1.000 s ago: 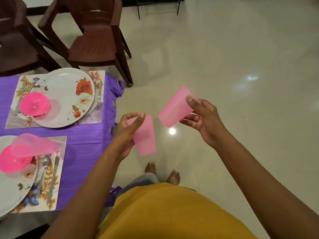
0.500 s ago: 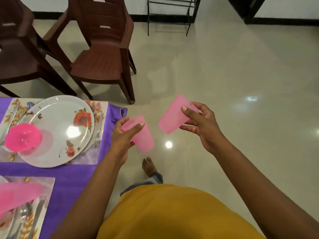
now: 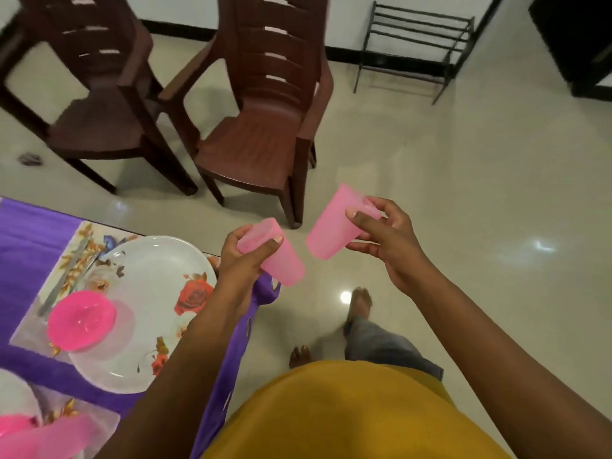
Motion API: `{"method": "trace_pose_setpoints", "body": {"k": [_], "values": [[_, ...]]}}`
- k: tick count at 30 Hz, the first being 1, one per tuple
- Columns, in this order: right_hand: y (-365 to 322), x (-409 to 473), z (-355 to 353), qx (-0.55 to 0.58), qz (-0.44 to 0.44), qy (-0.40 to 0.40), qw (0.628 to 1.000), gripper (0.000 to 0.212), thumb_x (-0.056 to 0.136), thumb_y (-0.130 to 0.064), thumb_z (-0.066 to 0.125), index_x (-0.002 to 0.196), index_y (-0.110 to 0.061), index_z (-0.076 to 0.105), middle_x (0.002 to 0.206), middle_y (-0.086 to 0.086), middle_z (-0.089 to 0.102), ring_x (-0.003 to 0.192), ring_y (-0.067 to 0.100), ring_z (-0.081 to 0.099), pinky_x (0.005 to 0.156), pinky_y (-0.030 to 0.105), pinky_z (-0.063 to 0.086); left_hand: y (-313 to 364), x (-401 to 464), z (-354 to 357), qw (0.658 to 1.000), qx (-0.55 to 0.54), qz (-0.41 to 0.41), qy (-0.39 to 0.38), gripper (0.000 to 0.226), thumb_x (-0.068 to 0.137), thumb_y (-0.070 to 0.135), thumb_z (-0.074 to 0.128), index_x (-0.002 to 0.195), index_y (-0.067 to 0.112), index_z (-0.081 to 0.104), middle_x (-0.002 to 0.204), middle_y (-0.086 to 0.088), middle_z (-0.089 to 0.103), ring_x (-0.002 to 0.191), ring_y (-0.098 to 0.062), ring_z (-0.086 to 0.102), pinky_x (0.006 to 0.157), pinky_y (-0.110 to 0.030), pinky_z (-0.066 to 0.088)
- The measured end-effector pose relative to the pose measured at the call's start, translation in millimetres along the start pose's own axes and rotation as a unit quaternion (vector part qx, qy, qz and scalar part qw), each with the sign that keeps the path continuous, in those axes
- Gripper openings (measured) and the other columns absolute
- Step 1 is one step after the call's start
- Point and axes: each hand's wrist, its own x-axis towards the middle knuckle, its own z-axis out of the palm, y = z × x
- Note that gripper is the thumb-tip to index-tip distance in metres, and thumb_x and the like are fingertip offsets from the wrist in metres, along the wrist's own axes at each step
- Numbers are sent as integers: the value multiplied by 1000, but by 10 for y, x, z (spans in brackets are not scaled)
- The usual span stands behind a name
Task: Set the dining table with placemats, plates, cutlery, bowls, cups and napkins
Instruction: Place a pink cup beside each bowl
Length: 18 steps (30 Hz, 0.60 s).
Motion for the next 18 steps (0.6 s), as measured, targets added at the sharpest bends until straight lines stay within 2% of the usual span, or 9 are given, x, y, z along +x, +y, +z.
{"method": "trace_pose_setpoints", "body": {"k": [2,5,8,12,16,18], "values": [[-117,370,81,-19,6,-24,1000,61,83,-29,86,134,-19,56,127,8,65,110,30,71,81,42,64,79,183,49,1000,-3,2,31,69,76,20,92,135,23,56,133,-6,61,122,-27,62,98,-51,59],[-321,925,225,-59,9,-84,995,58,84,-27,85,133,-19,56,127,8,65,107,28,71,81,40,64,167,431,118,996,-4,1,92,78,73,29,94,139,29,53,134,-1,59,121,-25,61,99,-53,58],[-553,1358,353,-108,23,-140,984,54,85,-27,83,131,-20,55,127,6,64,109,26,69,80,36,64,233,538,227,988,-7,-16,156,76,81,25,88,146,26,50,140,-2,55,124,-28,58,102,-53,56],[-799,1921,525,-150,34,-238,959,48,86,-25,83,127,-21,58,121,4,69,106,22,72,80,36,64,308,598,349,968,-94,-15,230,92,64,43,97,144,30,53,136,0,58,125,-32,60,101,-54,57],[-925,2352,818,-215,40,-332,918,58,78,-32,89,127,-24,58,122,5,69,108,25,71,84,47,64,360,637,463,937,-155,-13,313,100,58,52,91,146,29,50,137,-3,60,125,-33,60,102,-55,56],[-979,2482,1059,-229,37,-373,899,62,72,-37,89,125,-26,58,121,6,69,106,27,71,78,43,63,420,633,476,913,-177,-6,367,98,58,52,90,145,29,50,139,-3,58,125,-32,59,102,-54,57]]}}
